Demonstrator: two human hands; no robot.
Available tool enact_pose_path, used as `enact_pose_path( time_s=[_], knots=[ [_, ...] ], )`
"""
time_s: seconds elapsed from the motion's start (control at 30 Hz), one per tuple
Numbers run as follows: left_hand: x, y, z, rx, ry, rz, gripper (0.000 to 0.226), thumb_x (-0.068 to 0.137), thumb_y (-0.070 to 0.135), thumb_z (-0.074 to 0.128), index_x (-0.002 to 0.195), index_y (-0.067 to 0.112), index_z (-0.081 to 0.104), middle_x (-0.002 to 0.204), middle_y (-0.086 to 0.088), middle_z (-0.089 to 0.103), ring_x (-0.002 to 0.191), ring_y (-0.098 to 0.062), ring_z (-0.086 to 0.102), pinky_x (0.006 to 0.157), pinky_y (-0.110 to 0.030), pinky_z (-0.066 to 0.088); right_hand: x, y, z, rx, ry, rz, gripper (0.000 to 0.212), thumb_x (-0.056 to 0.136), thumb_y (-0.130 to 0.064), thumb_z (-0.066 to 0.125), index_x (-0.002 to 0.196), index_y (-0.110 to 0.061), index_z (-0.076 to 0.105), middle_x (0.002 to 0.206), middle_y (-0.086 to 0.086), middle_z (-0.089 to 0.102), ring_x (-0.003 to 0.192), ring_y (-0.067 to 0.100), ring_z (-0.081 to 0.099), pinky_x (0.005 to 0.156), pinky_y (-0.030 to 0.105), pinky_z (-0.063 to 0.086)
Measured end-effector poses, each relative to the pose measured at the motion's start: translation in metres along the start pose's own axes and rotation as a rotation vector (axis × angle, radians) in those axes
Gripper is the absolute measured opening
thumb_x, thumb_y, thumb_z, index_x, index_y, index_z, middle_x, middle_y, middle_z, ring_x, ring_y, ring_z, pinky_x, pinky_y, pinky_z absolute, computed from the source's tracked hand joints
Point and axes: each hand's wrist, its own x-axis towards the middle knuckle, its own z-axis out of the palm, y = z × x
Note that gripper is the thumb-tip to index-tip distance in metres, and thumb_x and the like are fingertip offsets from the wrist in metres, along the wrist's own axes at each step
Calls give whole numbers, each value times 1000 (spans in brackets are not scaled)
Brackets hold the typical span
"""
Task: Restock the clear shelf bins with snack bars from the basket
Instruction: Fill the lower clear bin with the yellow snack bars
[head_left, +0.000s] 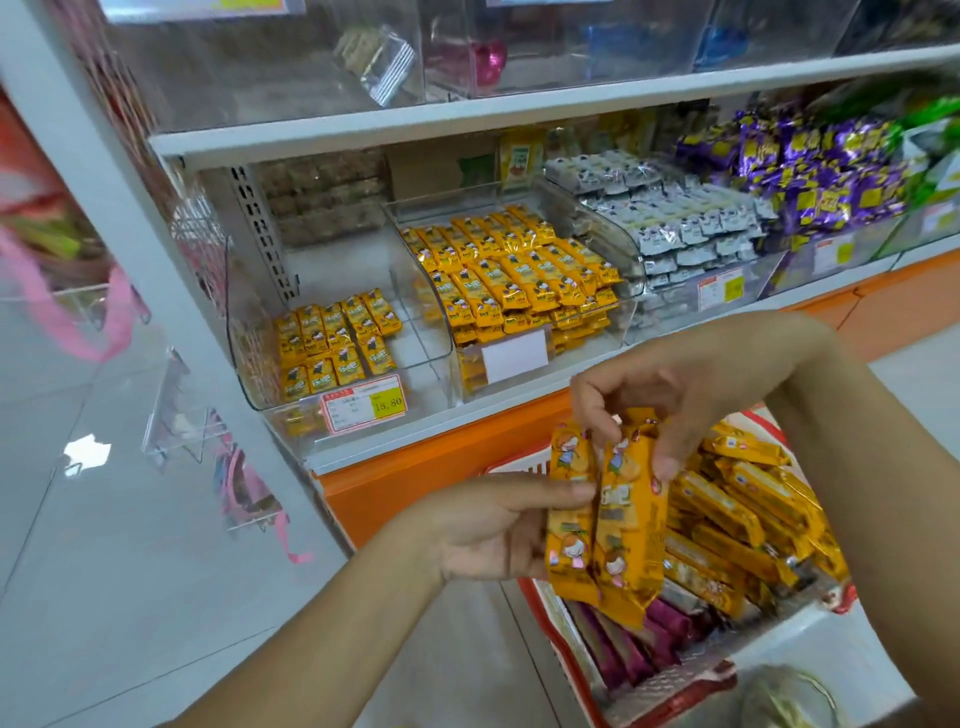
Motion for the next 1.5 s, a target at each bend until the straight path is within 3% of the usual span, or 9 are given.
enact_pose_path(
  time_s=[0.13,0.23,0.4,0.5,0.7,0.8,0.97,1.13,1.5],
  knots=[
    [3,-3,-1,-84,-45,44,57,45,30,94,97,12,75,98,-7,73,86,-17,71,82,-34,56,-3,3,-6,548,-101,-373,42,76,1,75,100,-28,58,99,-1,55,95,24,53,79,49,45],
    [3,-1,2,-101,21,124,46,52,23,89,94,13,76,95,-9,73,83,-18,71,78,-36,57,2,4,-4,722,-36,-373,43,73,14,71,106,-8,53,100,4,57,94,24,56,71,33,52],
    [-5,24,-2,276,629,330,29,74,22,77,101,12,71,96,-8,74,84,-22,71,81,-45,57,19,-17,-3,716,429,-65,46,67,-40,73,112,-34,60,108,-8,65,96,8,67,79,29,56],
    [-14,38,-9,606,952,506,13,77,26,77,75,17,67,61,9,68,57,-4,64,56,-22,52,40,-47,11,623,627,89,67,62,-66,64,122,-39,51,99,-10,62,74,10,69,70,33,59],
    [-30,55,-21,817,1280,653,29,78,-2,66,71,20,49,60,12,52,48,-2,53,41,-12,40,84,-96,17,500,833,91,90,72,-44,79,143,-33,25,100,-15,58,86,9,60,73,17,44],
    [-43,63,-30,887,1368,709,29,75,5,70,70,18,45,60,7,48,51,-3,49,44,-14,36,101,-108,-2,483,813,27,92,75,-35,77,148,-35,22,89,-20,52,80,1,57,64,6,39],
    [-64,73,-58,1051,1375,475,41,81,53,64,103,18,59,89,7,63,85,-8,59,65,-20,43,144,-116,-53,318,735,88,90,82,-42,66,152,-34,11,142,10,42,121,26,50,95,34,43],
    [-77,59,-88,1332,1406,-40,29,90,35,55,102,11,64,103,-10,67,95,-28,61,75,-32,48,201,-136,-72,-154,518,261,63,85,-43,63,139,-18,42,129,6,56,118,26,53,86,33,45],
    [-95,51,-102,1550,1272,23,22,93,19,49,112,13,58,106,-8,64,97,-25,60,74,-30,45,278,-142,-37,-666,188,605,31,91,-19,53,120,-11,59,122,9,56,96,28,59,64,35,52]
  ],
)
